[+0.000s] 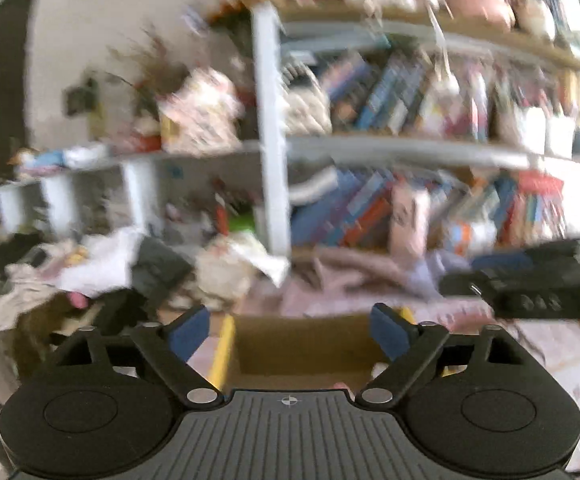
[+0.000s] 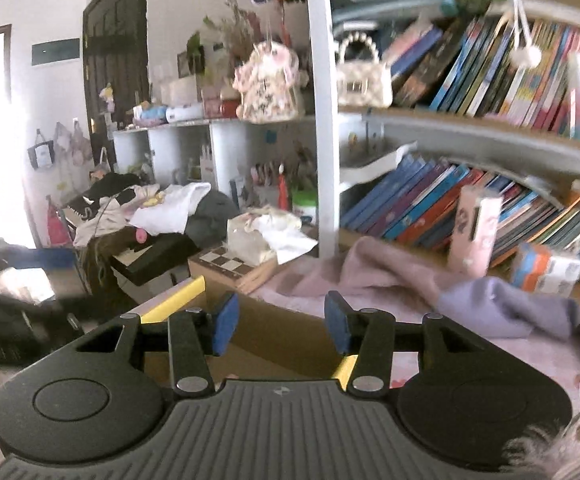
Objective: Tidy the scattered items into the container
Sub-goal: 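Withdraw both tools from the box toward the remaining table items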
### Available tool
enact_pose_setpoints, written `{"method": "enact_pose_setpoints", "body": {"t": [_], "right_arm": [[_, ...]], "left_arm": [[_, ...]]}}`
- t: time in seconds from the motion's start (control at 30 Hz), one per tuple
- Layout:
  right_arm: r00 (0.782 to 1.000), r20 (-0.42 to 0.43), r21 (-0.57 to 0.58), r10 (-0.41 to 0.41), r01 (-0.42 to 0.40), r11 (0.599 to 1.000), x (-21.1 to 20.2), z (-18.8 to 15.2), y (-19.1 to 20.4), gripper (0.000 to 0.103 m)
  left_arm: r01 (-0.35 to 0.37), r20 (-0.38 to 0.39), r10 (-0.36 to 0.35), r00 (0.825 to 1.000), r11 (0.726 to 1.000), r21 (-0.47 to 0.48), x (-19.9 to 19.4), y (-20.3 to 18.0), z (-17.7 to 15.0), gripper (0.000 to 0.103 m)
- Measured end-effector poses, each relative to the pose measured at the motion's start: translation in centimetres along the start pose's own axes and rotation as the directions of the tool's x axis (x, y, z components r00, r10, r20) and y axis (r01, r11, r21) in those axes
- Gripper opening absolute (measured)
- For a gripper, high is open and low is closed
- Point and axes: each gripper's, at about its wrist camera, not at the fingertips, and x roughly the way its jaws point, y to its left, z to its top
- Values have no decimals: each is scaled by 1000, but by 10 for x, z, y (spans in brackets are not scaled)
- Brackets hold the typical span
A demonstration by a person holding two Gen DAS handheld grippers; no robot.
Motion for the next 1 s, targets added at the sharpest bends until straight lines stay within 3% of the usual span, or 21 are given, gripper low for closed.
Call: {"method": "enact_pose_setpoints", "body": {"t": [0.07, 0.13, 0.5, 0.67, 0.83, 0.93, 1.0], "right_arm": [[1000, 18, -21, -26, 26, 999, -18, -7, 5, 46], [999, 25, -24, -44, 45, 999, -33, -15, 10, 46], [1000, -14, -19, -10, 10, 1000, -121, -70, 58, 54], [998, -60, -67, 13, -17, 998, -151, -98, 77, 56], [996, -86, -63, 16, -21, 998, -177, -119, 87, 61], [997, -79, -103, -7, -1, 995, -191, -133, 90, 67], [996, -78, -172, -37, 23, 985, -197, -142, 89, 68]], "left_arm": [[-19, 49, 19, 999, 1000, 4, -22, -1, -5, 96], [-27, 48, 27, 998, 1000, 10, -39, -1, -10, 97], [-128, -85, 131, 988, 991, 44, -122, -15, -56, 101], [-129, -141, 133, 981, 991, 32, -149, -23, -79, 101], [-75, -161, 66, 985, 996, -49, -165, -35, -91, 101], [76, -168, -84, 982, 996, -57, -163, -47, -99, 101], [141, -176, -145, 974, 989, -37, -159, -56, -99, 101]]}}
